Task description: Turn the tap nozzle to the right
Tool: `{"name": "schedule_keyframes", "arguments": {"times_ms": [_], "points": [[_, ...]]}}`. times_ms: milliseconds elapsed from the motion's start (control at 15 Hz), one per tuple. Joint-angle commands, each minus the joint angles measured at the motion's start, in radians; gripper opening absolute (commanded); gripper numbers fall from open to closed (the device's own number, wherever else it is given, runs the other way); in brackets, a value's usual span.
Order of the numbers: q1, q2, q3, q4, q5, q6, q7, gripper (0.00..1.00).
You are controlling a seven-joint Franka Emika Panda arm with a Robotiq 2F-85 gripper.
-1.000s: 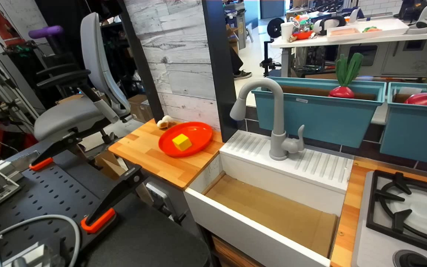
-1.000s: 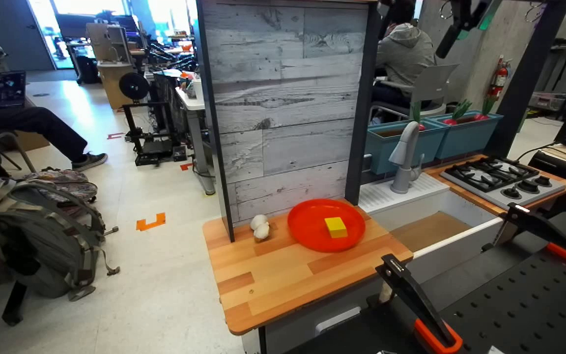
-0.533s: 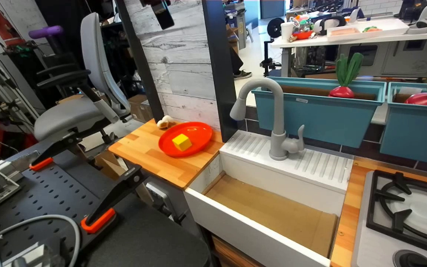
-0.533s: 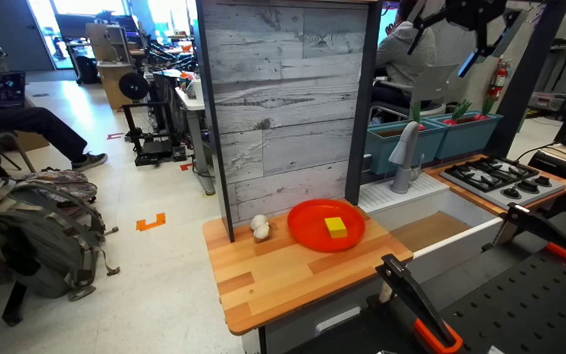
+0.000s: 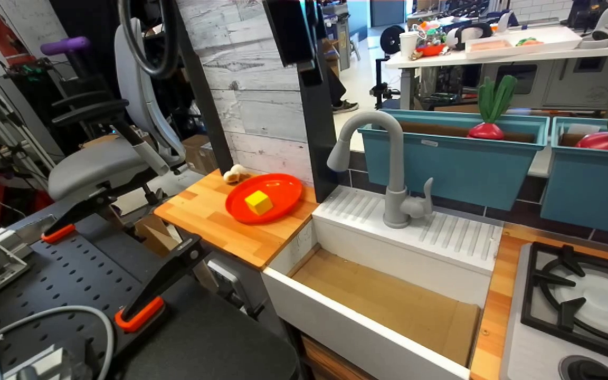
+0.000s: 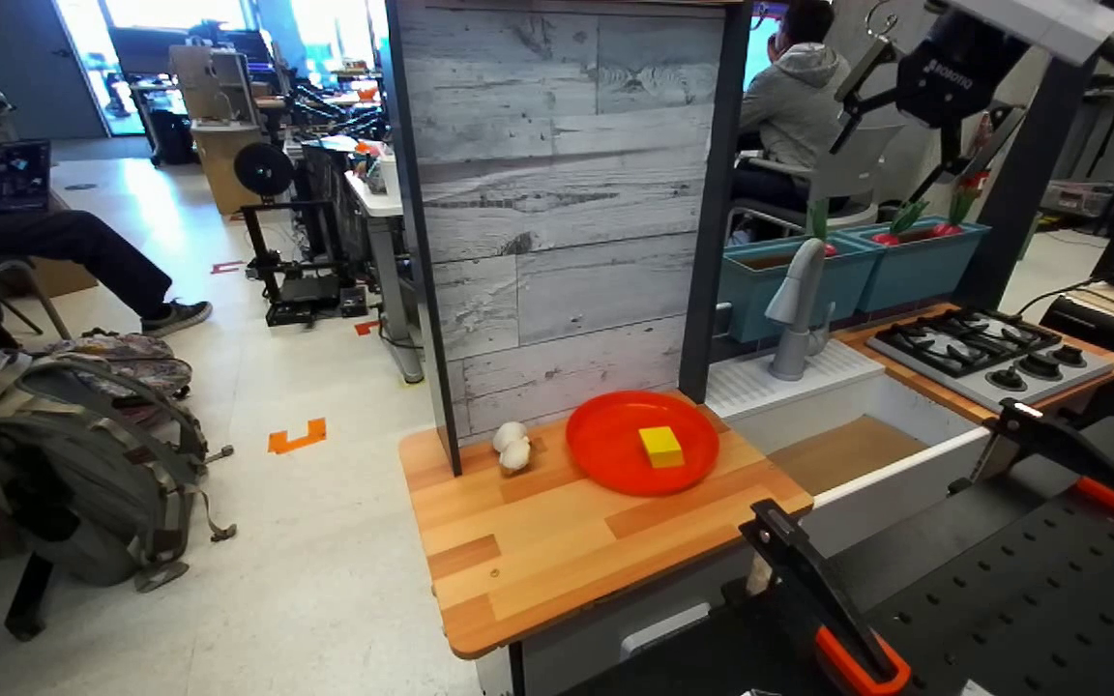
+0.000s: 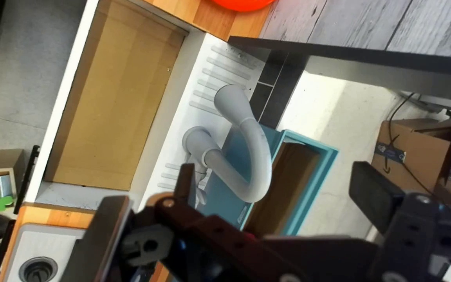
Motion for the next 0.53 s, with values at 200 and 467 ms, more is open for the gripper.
{"name": "schedule_keyframes", "arguments": {"times_ms": [200, 467], "points": [[-0.016, 0.248, 0.032, 0.183, -0.006, -0.032, 0.052, 1.00], [-0.011, 0.355, 0.050, 0.269, -0.021, -0.029, 0.096, 1.00]]}}
